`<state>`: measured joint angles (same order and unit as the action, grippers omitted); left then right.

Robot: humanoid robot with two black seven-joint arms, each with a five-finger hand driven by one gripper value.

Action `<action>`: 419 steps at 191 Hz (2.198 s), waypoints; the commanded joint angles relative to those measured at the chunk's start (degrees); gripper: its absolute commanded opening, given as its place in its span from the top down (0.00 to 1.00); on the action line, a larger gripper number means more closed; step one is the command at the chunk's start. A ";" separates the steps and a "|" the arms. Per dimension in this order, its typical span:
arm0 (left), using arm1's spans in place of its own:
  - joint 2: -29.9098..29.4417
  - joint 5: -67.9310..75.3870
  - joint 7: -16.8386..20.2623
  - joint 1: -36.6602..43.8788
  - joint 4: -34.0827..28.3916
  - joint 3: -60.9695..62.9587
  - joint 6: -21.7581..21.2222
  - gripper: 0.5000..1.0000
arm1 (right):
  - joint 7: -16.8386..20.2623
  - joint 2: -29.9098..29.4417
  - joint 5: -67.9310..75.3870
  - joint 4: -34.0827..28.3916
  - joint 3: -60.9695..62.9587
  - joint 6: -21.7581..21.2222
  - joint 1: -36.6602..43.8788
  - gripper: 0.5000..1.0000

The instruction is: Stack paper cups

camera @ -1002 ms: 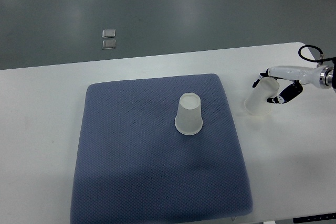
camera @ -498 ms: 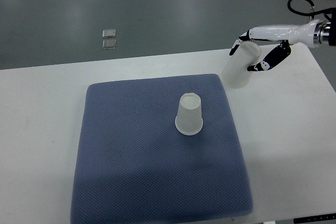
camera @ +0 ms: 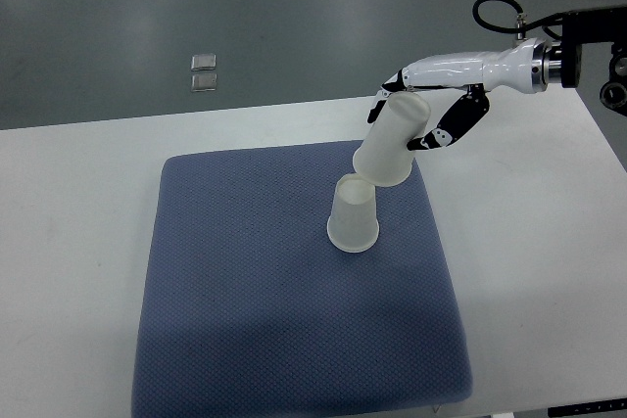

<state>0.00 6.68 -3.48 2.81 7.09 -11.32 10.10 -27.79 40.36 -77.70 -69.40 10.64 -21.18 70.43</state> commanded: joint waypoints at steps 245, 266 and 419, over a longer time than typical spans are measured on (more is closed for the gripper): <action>0.00 0.00 -0.03 0.00 -0.06 0.07 -0.08 0.00 | 4.06 -6.79 0.18 -0.56 0.00 -0.97 -2.14 0.21; 0.00 0.00 -0.03 0.00 0.03 -0.01 0.01 0.00 | 4.06 -6.79 0.18 -0.21 0.70 -0.97 -2.05 0.18; 0.00 0.00 -0.03 0.00 0.03 0.07 -0.08 0.00 | 18.83 -15.31 61.88 23.35 5.27 -8.53 -12.68 0.19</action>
<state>0.00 6.68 -3.48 2.81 7.10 -11.30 10.08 -10.09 27.94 -22.02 -48.95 15.82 -29.70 59.76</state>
